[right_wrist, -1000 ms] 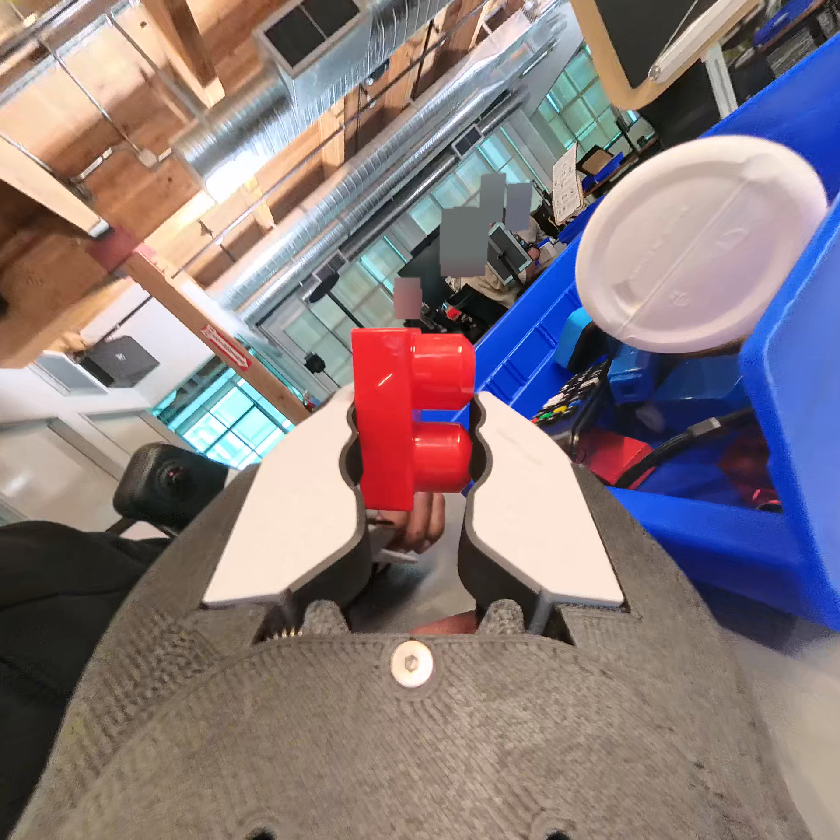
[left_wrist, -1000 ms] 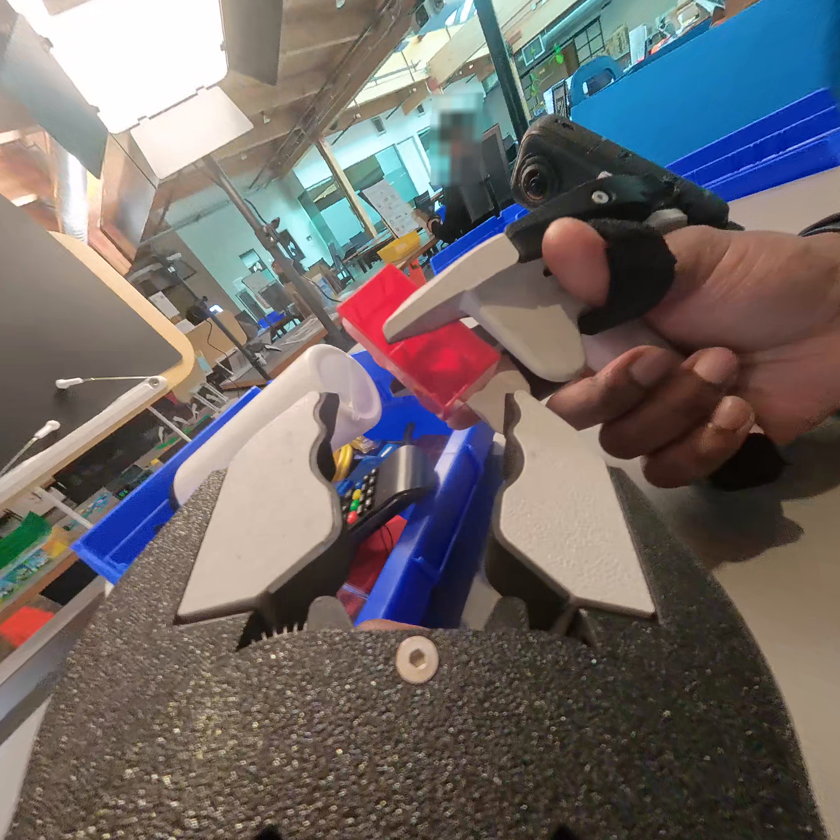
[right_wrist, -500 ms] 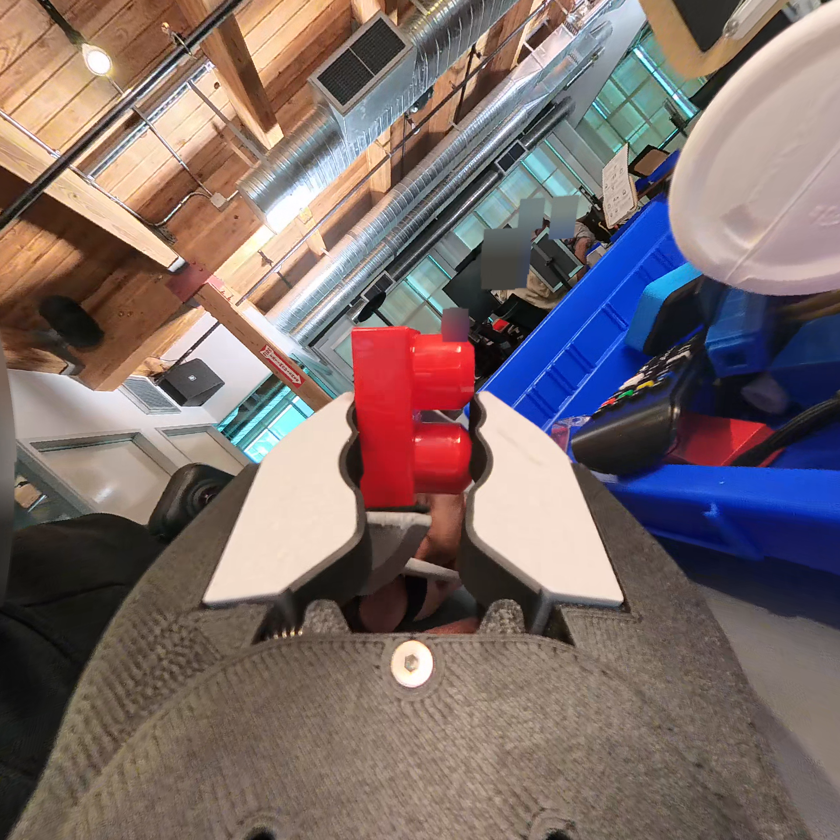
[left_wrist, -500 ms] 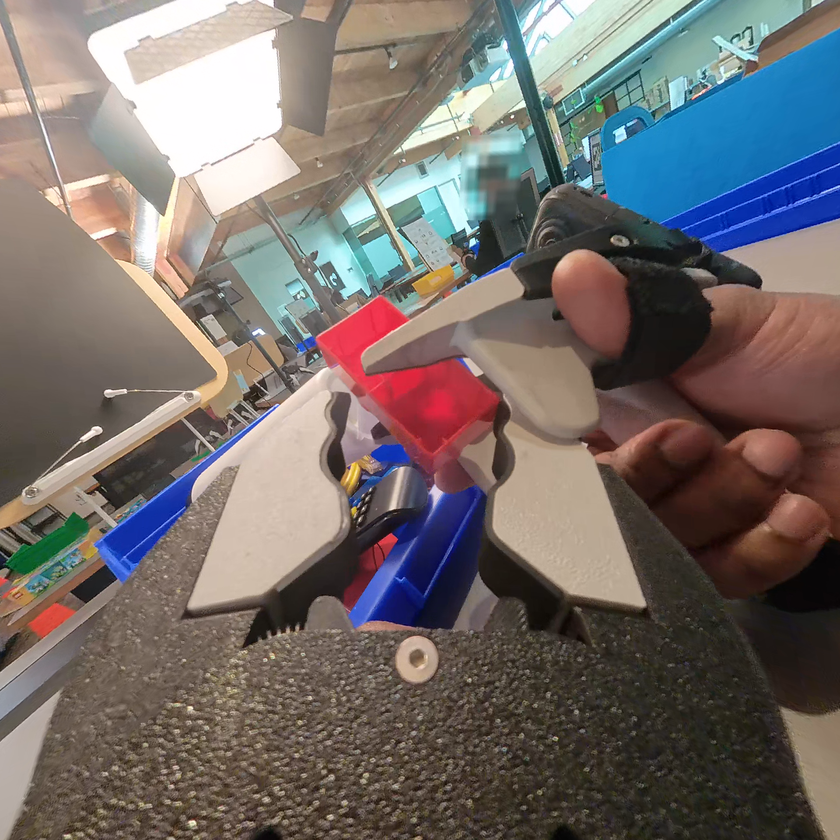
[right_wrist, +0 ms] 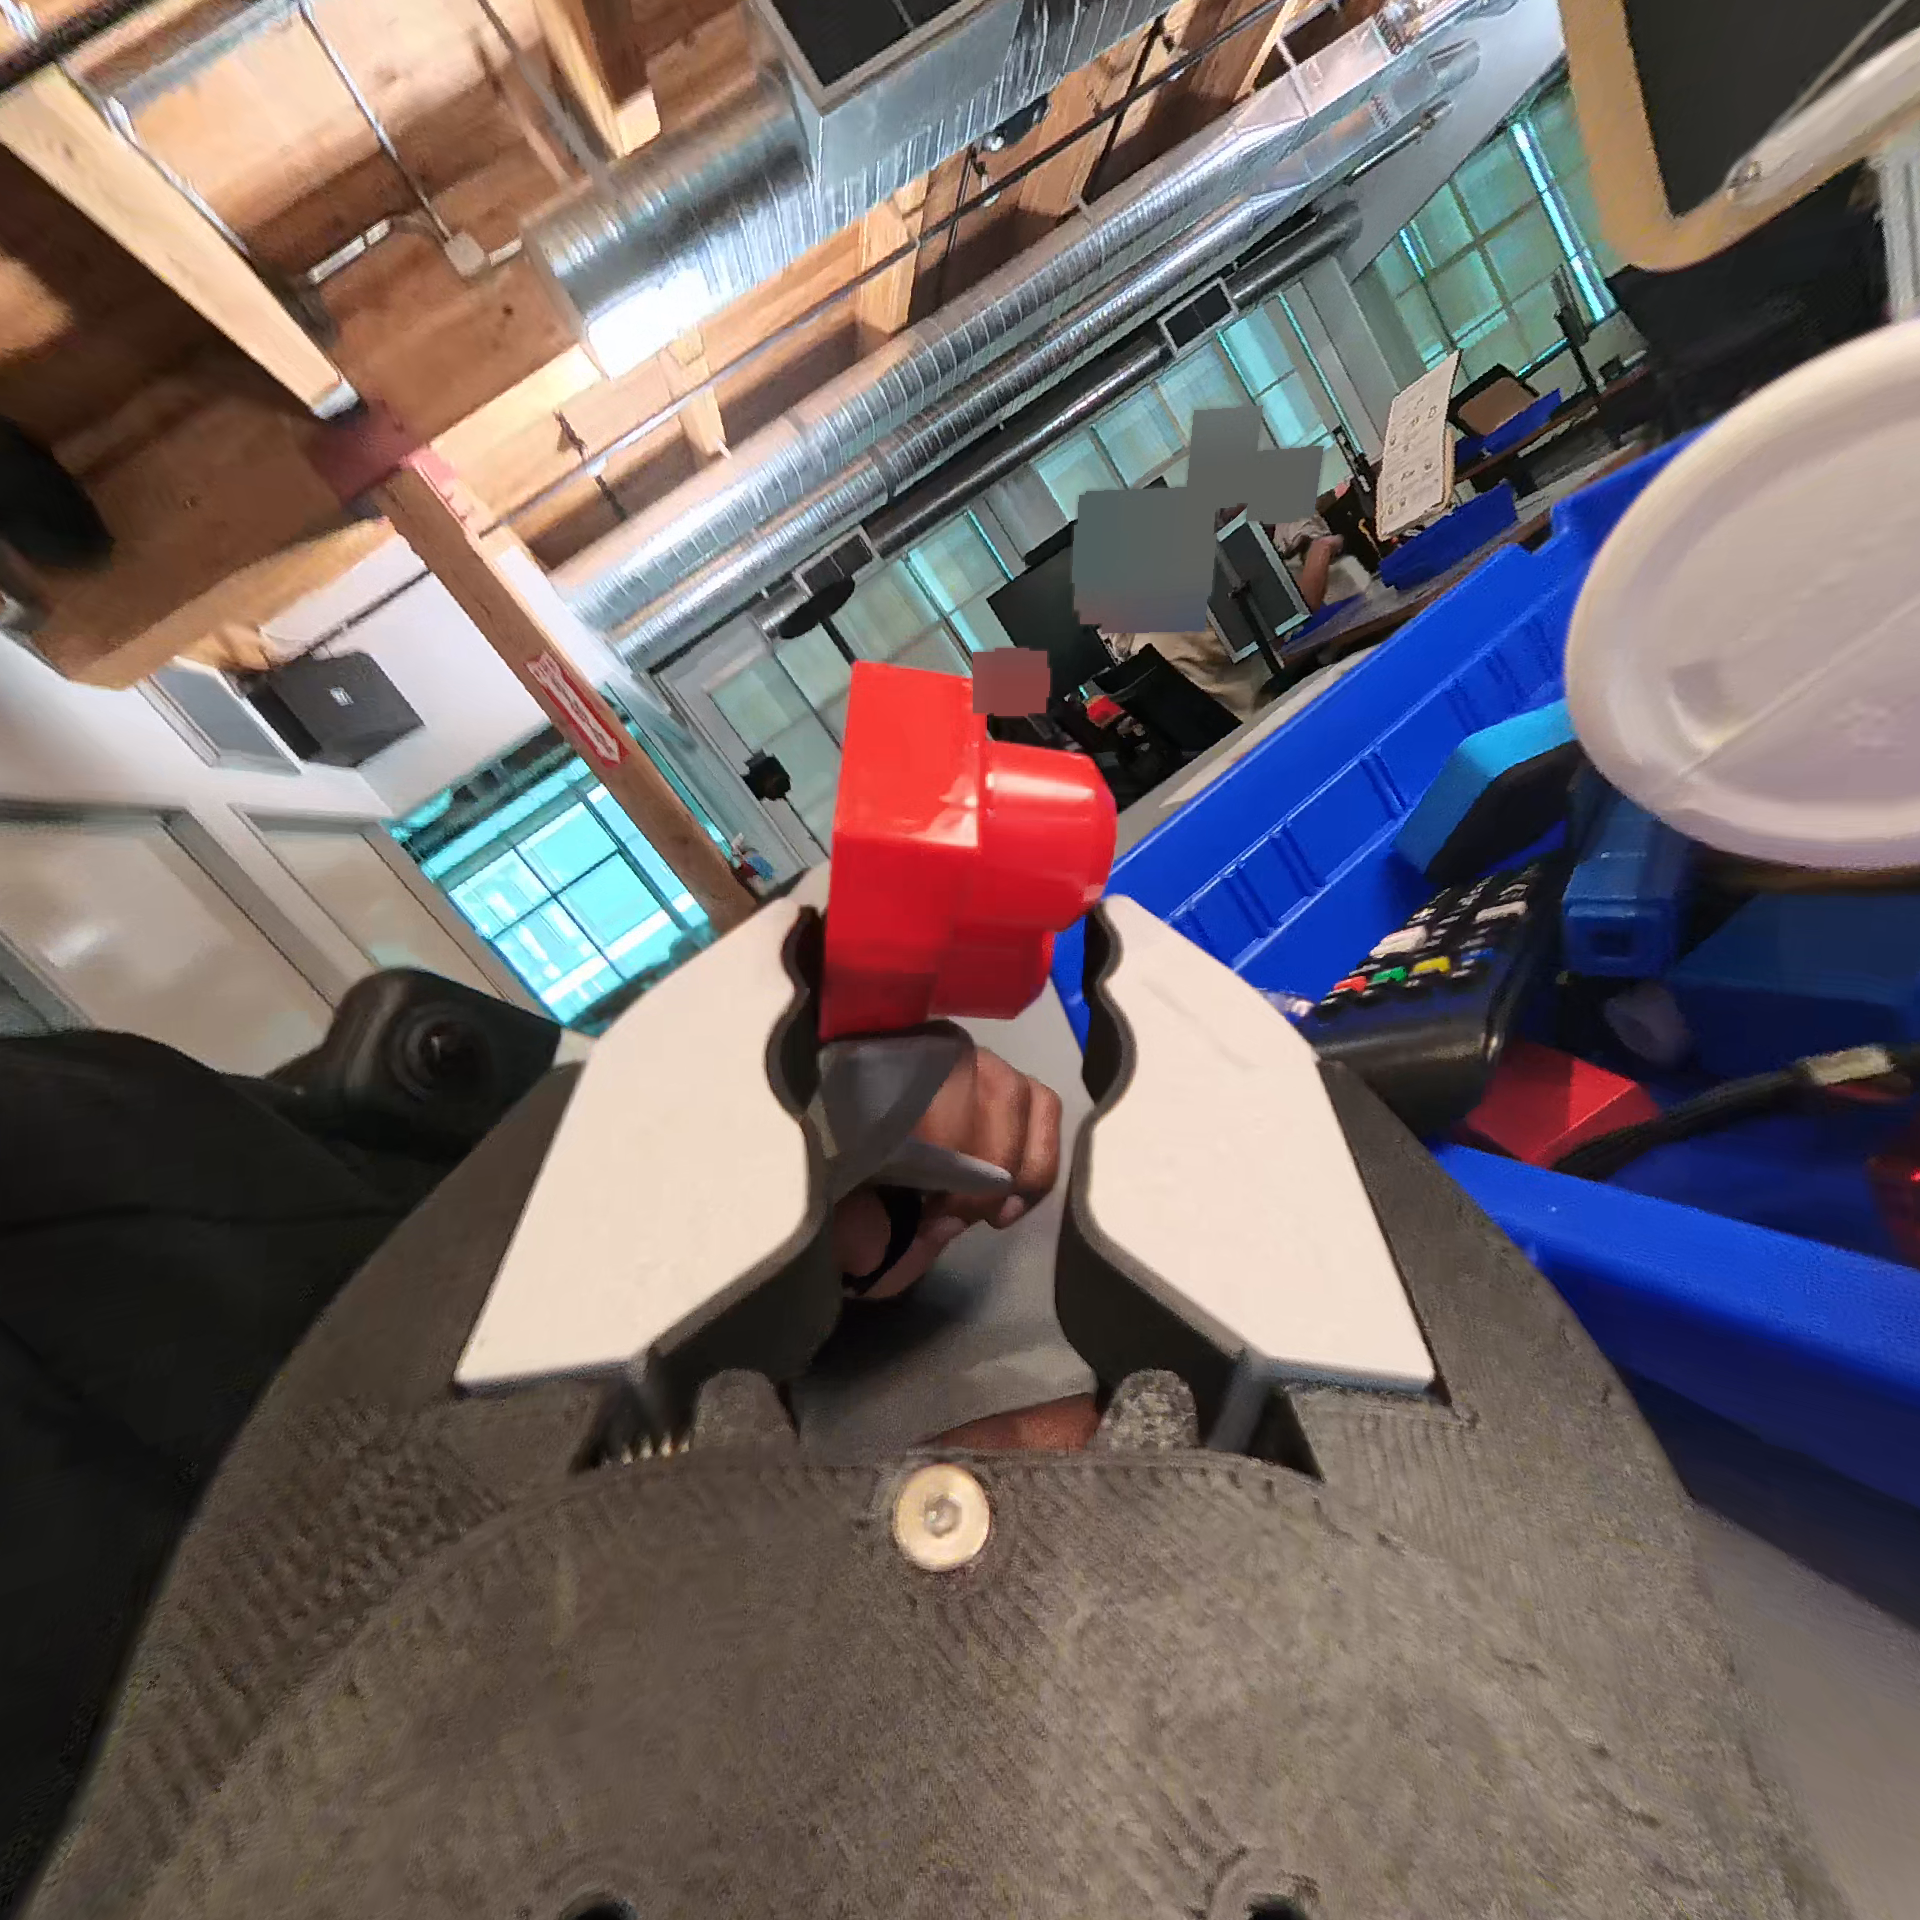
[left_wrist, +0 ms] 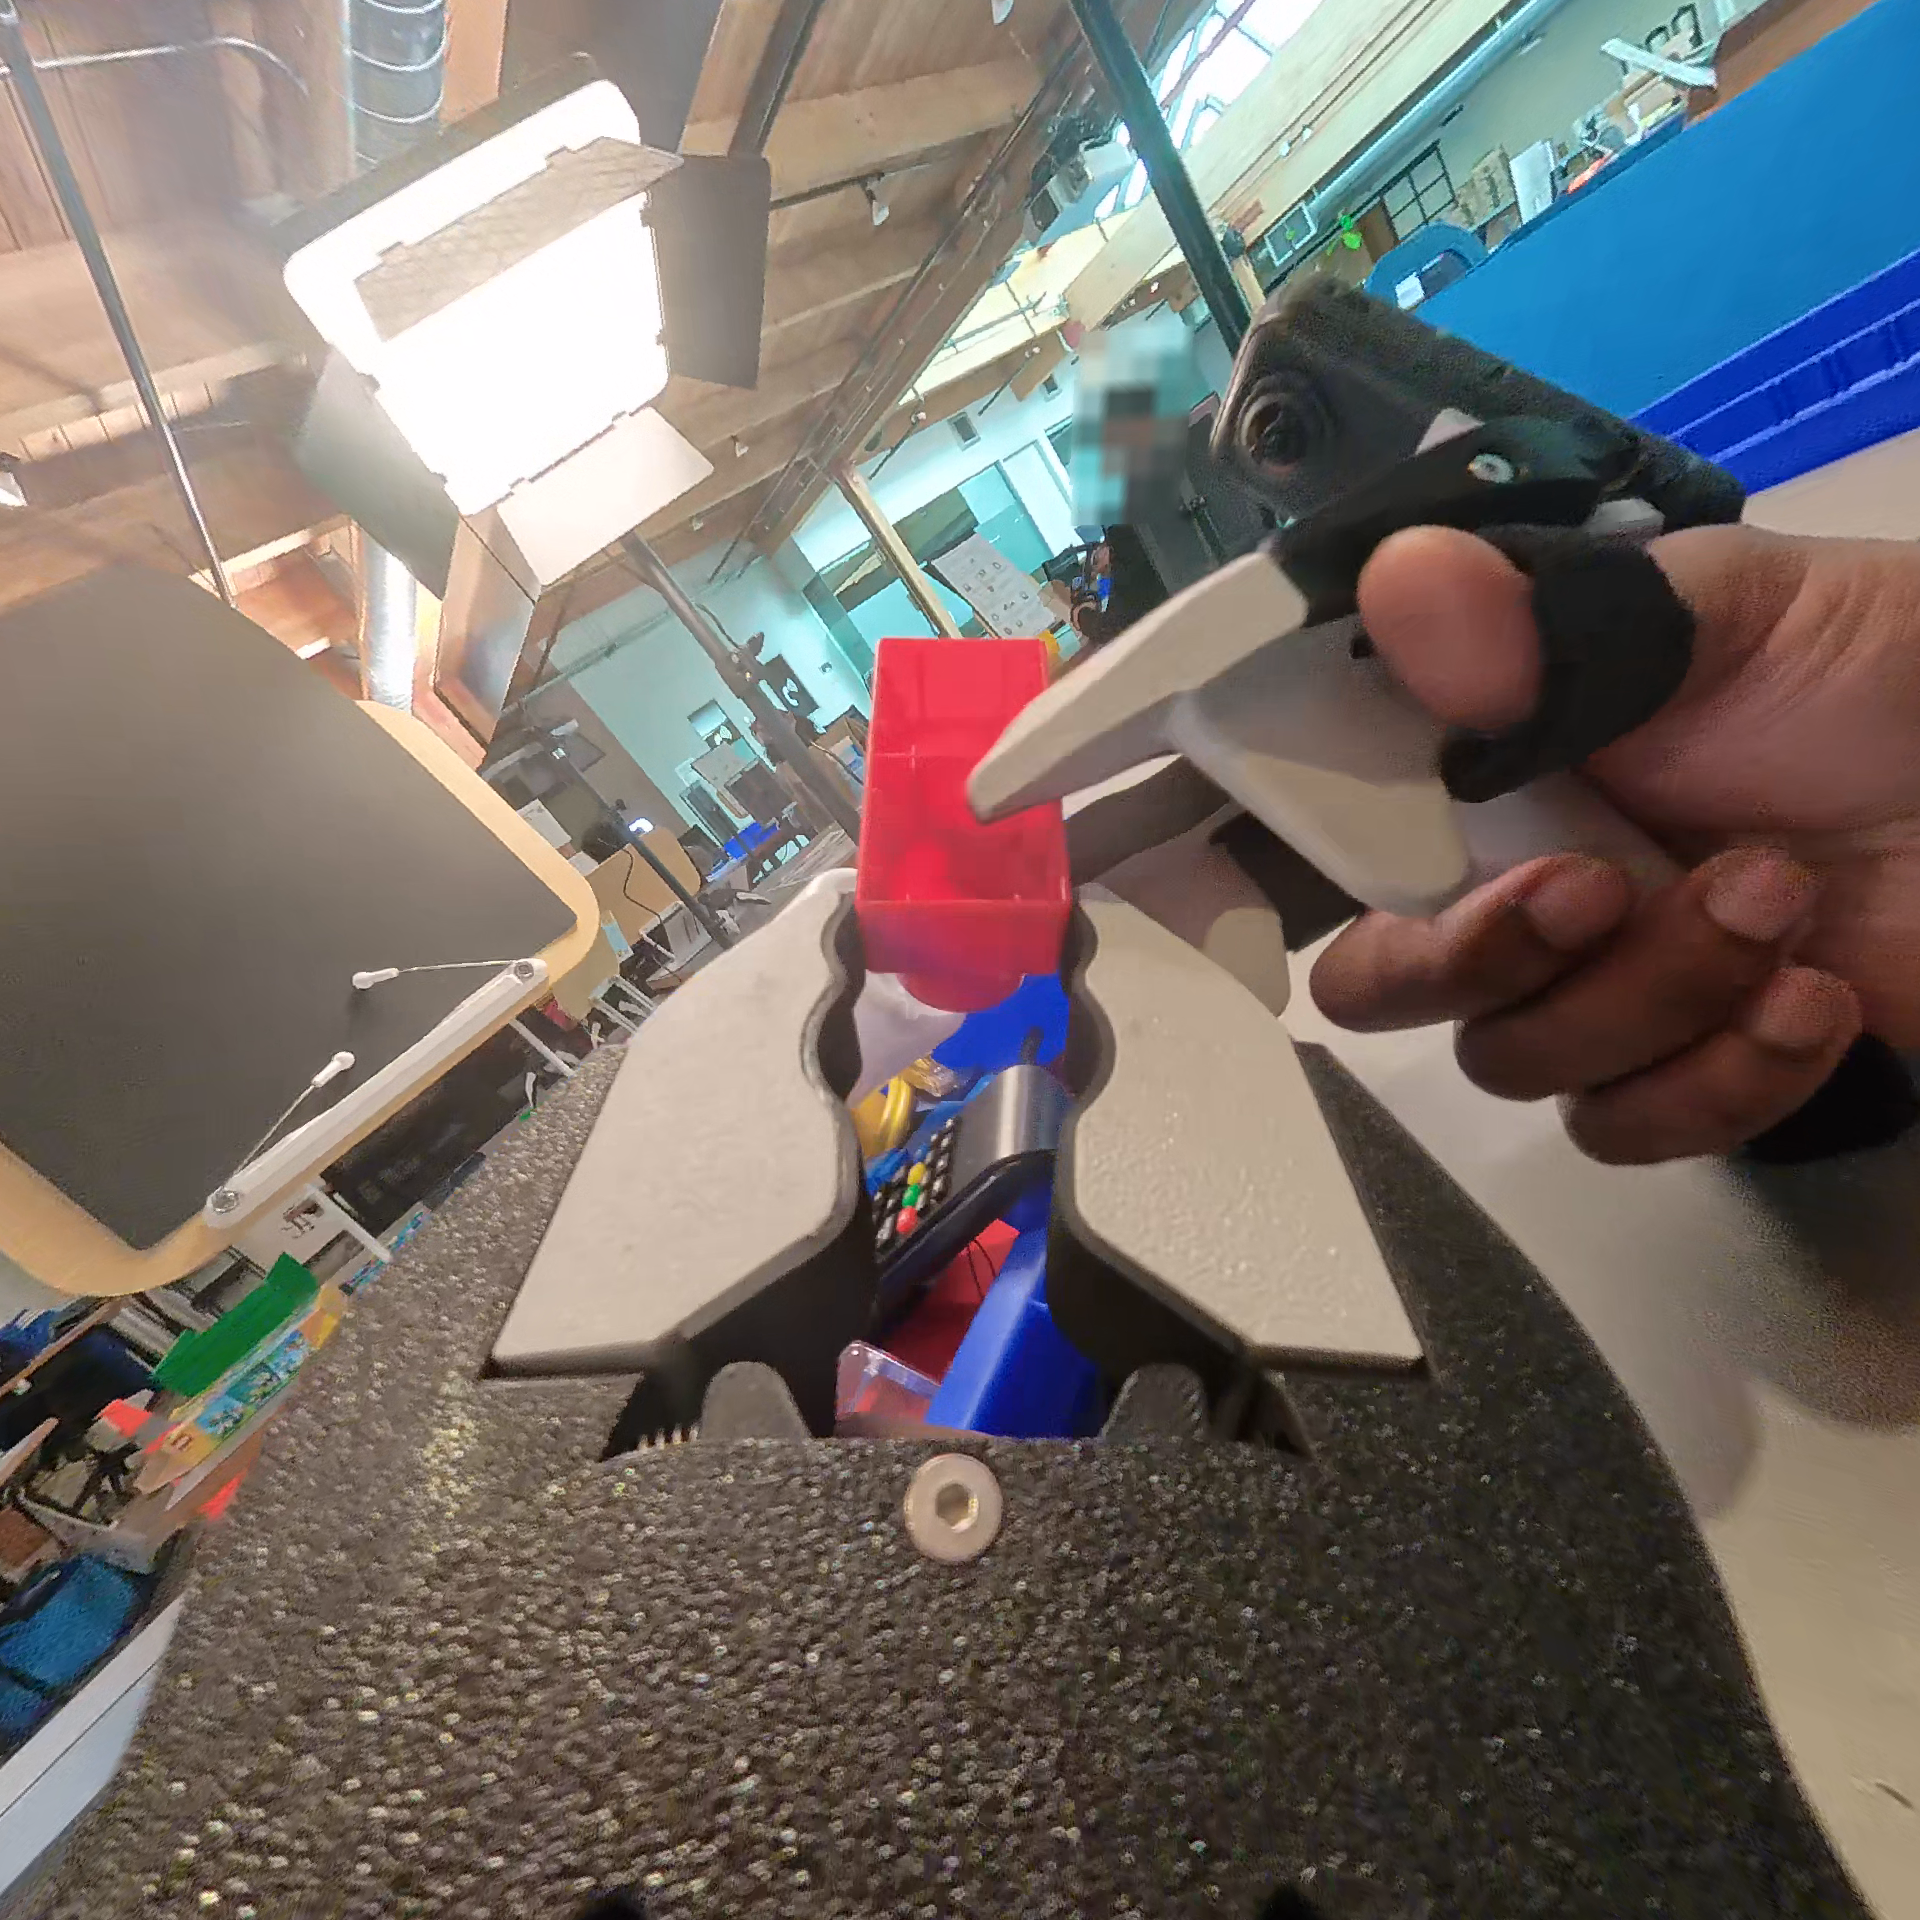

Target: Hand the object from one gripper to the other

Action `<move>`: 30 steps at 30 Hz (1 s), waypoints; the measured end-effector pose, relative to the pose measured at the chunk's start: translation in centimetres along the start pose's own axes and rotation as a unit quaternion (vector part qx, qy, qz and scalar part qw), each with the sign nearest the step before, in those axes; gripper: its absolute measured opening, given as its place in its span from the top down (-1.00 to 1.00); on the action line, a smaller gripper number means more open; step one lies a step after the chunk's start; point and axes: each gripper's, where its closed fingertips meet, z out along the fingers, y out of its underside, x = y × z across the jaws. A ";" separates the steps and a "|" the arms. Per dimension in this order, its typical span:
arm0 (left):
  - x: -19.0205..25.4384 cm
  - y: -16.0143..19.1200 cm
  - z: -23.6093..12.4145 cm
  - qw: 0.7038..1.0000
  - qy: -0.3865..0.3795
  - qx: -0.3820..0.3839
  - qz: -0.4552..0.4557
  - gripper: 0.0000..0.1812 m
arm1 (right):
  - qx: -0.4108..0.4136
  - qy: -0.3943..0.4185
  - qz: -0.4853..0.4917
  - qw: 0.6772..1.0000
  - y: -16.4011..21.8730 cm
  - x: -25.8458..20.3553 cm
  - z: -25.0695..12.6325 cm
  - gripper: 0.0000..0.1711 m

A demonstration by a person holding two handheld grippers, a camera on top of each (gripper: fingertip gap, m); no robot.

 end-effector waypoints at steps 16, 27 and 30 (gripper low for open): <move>2.4 1.0 -1.8 0.961 0.260 -0.019 -0.093 0.60 | -0.144 -0.027 -0.493 0.857 0.6 -0.6 -3.4 0.25; 3.9 1.9 -2.0 0.956 0.284 -0.040 -0.060 0.57 | -0.175 -0.027 -0.594 0.785 2.7 -0.3 -3.6 0.54; 3.5 1.9 -1.9 0.945 0.296 -0.055 -0.126 0.43 | -0.154 0.000 -0.674 0.723 2.2 -0.2 -3.6 0.54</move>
